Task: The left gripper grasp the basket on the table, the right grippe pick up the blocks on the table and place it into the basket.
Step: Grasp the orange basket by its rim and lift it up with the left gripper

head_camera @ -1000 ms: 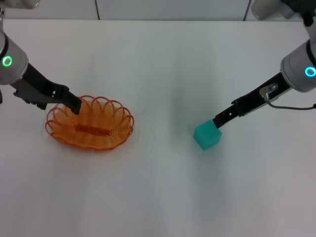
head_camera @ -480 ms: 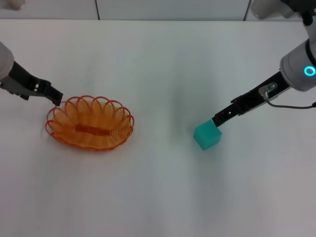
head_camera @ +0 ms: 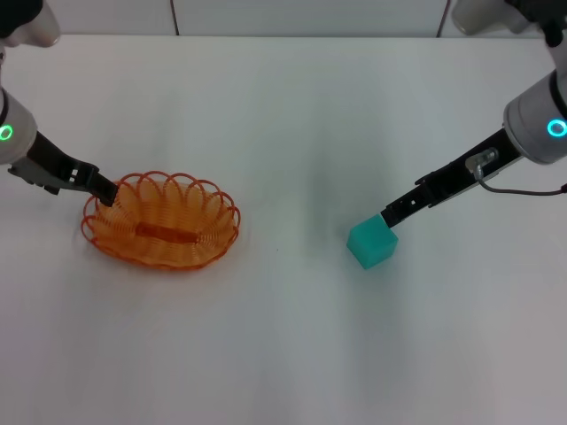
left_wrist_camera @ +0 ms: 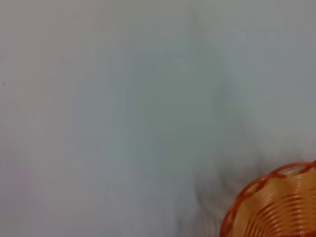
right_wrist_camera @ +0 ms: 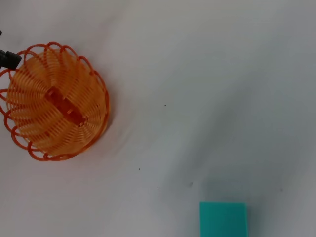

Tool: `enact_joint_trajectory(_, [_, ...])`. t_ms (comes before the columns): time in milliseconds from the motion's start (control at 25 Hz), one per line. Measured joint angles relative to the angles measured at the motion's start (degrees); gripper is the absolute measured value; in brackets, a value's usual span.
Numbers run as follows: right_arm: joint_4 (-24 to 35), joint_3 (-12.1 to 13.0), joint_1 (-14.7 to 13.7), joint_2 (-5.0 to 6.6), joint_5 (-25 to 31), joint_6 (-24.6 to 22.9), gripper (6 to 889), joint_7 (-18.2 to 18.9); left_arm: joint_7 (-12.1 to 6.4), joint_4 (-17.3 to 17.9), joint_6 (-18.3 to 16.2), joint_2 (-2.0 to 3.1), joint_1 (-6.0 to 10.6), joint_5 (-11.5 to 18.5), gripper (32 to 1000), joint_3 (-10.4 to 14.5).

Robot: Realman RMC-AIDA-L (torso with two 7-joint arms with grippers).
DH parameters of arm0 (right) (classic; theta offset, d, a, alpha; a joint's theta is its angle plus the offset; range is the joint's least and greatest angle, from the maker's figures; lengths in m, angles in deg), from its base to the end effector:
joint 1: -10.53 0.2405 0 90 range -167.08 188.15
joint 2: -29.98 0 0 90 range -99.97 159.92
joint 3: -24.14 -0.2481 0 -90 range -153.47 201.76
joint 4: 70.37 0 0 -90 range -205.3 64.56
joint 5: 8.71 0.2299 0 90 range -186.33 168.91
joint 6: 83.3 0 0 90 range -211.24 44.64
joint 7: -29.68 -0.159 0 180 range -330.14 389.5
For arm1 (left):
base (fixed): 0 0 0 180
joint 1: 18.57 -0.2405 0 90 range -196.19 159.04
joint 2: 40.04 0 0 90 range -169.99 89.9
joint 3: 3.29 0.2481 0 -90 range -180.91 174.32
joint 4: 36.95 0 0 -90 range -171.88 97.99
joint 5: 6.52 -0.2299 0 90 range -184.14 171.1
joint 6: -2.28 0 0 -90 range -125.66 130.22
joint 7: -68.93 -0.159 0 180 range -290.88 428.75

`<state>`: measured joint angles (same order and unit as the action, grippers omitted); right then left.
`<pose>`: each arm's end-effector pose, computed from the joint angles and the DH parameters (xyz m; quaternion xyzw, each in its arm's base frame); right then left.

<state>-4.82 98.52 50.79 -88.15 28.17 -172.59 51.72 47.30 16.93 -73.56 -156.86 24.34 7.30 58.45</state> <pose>0.1765 0.3831 -0.0197 -0.8655 0.4653 -0.1315 0.1307 -0.2651 0.4252 0.0280 -0.7804 -0.5115 0.1887 0.3062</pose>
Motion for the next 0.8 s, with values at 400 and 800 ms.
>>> enact_joint_trajectory(400, [-0.1,0.0,0.0,0.00,0.1,0.2,862,0.2,-0.97,-6.6,4.5,0.43,1.20,0.1,861,-0.2])
enact_joint_trajectory(800, [-0.7,0.0,0.0,0.00,0.1,0.7,862,0.3,-1.77,-10.3,7.2,0.66,1.83,0.3,860,-0.5])
